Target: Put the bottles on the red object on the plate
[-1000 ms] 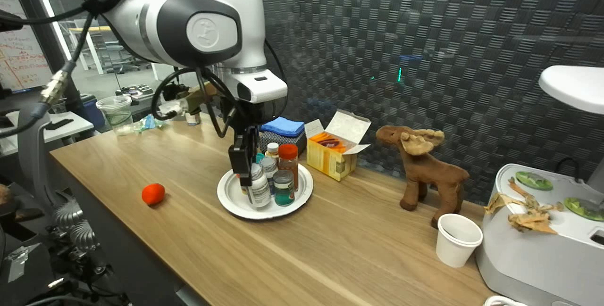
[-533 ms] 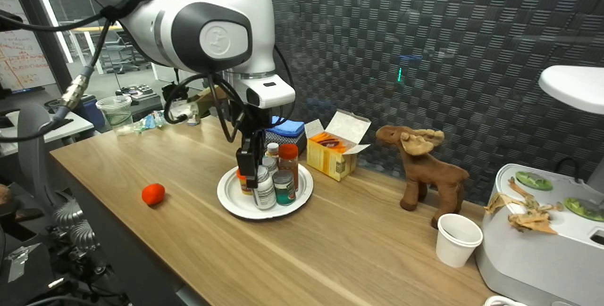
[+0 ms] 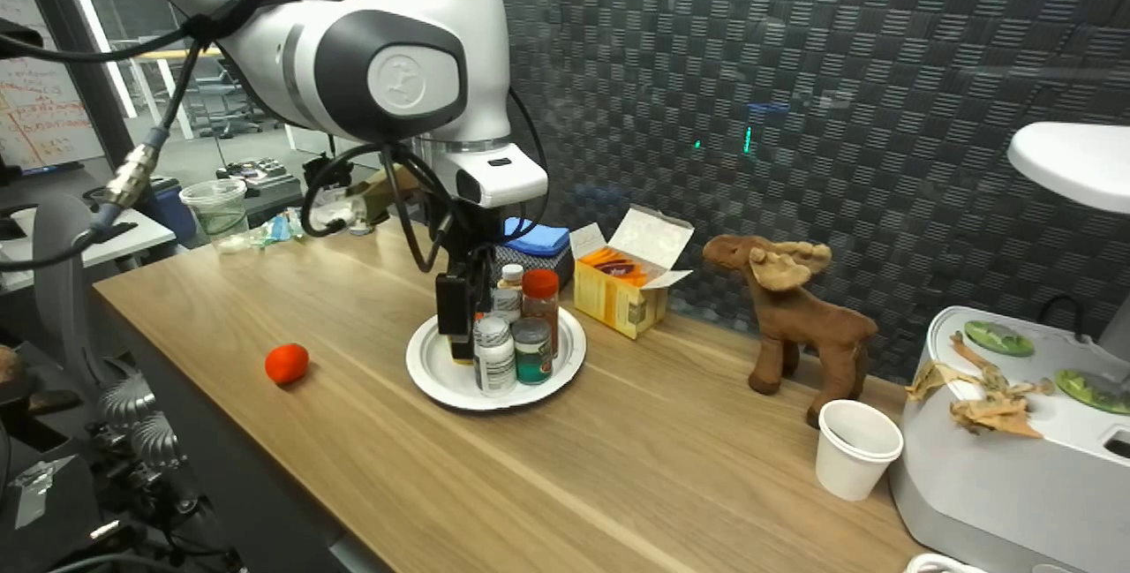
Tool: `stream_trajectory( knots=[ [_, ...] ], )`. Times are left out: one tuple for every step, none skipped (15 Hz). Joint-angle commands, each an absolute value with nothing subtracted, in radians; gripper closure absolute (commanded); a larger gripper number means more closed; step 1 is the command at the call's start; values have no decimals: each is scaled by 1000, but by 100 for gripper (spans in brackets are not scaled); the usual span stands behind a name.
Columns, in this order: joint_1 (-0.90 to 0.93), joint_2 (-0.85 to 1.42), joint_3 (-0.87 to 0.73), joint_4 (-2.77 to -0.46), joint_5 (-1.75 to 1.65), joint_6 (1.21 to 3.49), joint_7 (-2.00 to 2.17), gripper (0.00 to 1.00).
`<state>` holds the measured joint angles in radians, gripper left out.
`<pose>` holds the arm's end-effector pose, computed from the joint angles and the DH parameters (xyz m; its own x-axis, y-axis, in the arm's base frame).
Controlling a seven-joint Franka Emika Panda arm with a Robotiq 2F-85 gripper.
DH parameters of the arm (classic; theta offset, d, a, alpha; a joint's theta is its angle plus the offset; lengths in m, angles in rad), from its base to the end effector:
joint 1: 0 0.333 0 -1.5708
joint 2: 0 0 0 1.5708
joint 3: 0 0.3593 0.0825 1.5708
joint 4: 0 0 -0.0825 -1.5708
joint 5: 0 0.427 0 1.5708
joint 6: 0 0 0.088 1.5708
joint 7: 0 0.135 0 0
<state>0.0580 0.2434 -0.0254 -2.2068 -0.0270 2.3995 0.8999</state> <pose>0.5833 0.0182 0.2463 0.6624 -0.7490 -0.0134 -0.7475 -0.6620 0.0544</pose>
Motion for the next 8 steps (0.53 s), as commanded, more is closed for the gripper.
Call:
stream_trajectory(
  knots=[
    [95, 173, -31, -2255, -51, 2415, 954, 0],
    [106, 156, -27, -2264, -62, 2408, 972, 0],
    [123, 135, -24, -2277, -86, 2398, 1004, 0],
    [137, 116, -18, -2287, -106, 2388, 1034, 0],
    [153, 92, -8, -2305, -131, 2380, 1071, 0],
    [165, 75, 5, -2315, -147, 2369, 1100, 0],
    [180, 58, 24, -2330, -165, 2360, 1132, 0],
    [193, 46, 45, -2339, -181, 2344, 1153, 0]
  ],
)
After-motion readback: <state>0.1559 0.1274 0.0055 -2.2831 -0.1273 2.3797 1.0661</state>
